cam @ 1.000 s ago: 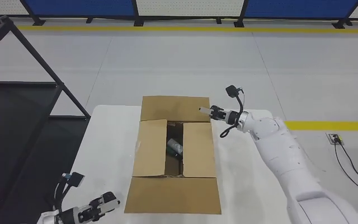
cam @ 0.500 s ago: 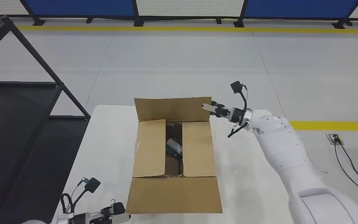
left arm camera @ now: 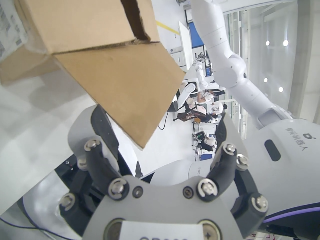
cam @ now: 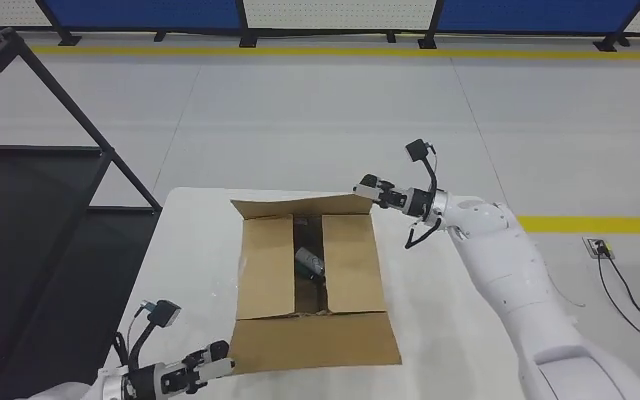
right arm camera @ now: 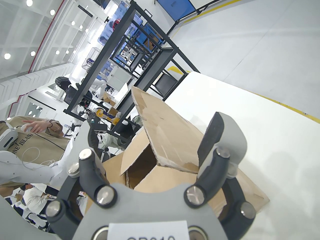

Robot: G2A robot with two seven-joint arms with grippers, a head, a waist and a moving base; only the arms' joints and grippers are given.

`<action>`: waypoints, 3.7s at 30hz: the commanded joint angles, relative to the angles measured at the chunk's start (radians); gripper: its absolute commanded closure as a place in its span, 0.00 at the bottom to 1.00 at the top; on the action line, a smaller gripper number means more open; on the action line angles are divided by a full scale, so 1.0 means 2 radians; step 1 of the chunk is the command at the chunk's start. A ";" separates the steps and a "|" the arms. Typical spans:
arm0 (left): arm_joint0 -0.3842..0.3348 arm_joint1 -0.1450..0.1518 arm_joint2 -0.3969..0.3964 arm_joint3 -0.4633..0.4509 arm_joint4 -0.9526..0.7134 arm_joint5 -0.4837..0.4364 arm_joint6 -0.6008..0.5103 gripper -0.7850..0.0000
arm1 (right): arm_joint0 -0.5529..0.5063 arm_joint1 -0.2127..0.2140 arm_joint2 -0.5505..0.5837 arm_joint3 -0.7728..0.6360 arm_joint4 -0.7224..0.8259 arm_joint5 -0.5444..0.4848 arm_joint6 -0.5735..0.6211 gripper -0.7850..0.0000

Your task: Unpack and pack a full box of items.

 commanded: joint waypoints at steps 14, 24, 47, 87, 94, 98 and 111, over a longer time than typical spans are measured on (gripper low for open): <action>-0.011 -0.002 0.014 -0.020 -0.024 0.024 0.150 0.00 | -0.018 0.044 -0.062 -0.109 0.068 0.043 0.043 0.00; -0.029 -0.006 0.057 -0.047 0.041 0.055 0.264 0.00 | 0.005 0.053 -0.078 -0.111 0.153 0.136 0.136 0.00; -0.074 -0.011 0.140 -0.042 0.148 0.118 0.368 0.00 | -0.015 0.056 -0.066 -0.122 0.205 0.317 0.140 0.00; -0.101 -0.025 0.130 -0.018 0.094 0.139 0.490 0.00 | -0.074 0.061 -0.053 -0.113 0.232 0.301 0.214 0.00; -0.043 -0.026 0.048 0.002 0.045 0.128 0.523 0.00 | -0.073 0.058 -0.065 -0.120 0.207 0.286 0.195 0.00; -0.010 -0.024 0.021 0.016 0.070 0.125 0.508 0.00 | -0.071 0.057 -0.068 -0.129 0.195 0.272 0.190 0.00; 0.031 -0.014 0.001 0.029 0.211 0.122 0.434 0.00 | -0.069 0.059 -0.069 -0.143 0.167 0.260 0.174 0.00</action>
